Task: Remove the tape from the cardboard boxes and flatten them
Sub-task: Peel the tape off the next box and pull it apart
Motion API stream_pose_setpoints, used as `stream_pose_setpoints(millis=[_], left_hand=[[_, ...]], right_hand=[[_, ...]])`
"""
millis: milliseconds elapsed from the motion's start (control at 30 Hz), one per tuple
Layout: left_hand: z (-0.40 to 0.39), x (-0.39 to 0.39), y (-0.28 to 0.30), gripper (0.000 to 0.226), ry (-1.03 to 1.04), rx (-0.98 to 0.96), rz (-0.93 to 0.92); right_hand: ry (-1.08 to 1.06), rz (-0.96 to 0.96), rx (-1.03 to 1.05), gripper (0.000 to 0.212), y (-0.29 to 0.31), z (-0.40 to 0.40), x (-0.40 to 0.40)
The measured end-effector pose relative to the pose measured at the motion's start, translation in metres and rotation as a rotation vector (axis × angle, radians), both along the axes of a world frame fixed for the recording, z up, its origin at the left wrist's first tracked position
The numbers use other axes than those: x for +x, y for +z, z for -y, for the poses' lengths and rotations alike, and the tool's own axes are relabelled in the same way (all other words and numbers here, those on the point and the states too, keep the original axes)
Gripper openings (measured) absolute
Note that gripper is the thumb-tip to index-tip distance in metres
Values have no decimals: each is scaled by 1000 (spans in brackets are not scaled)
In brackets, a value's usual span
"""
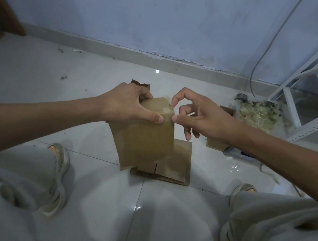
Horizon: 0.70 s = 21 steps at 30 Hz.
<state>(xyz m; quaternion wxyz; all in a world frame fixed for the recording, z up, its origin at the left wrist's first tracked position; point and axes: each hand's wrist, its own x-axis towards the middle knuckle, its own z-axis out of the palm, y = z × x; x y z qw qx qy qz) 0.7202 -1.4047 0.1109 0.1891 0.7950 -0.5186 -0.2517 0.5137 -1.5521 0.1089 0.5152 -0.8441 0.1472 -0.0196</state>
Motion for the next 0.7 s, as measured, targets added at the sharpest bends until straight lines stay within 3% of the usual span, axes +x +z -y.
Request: stream_pose_setpoints(millis=[100,300,467,700], left_hand=[[2,1,0,95,-7,21,73],[1,-5,-6,108,-31,74,123],[-3,-6,-7,108,-43,113,144],[-8,4,4,70,15,197,-340]], right_hand=[[-71,26,32,37,-2,-11,2],[-91,-74,-110,2,-4,-12,3],[1,-98,-71,5,-8,-16,-2],[46,56,-6,6,4,-9,-6]])
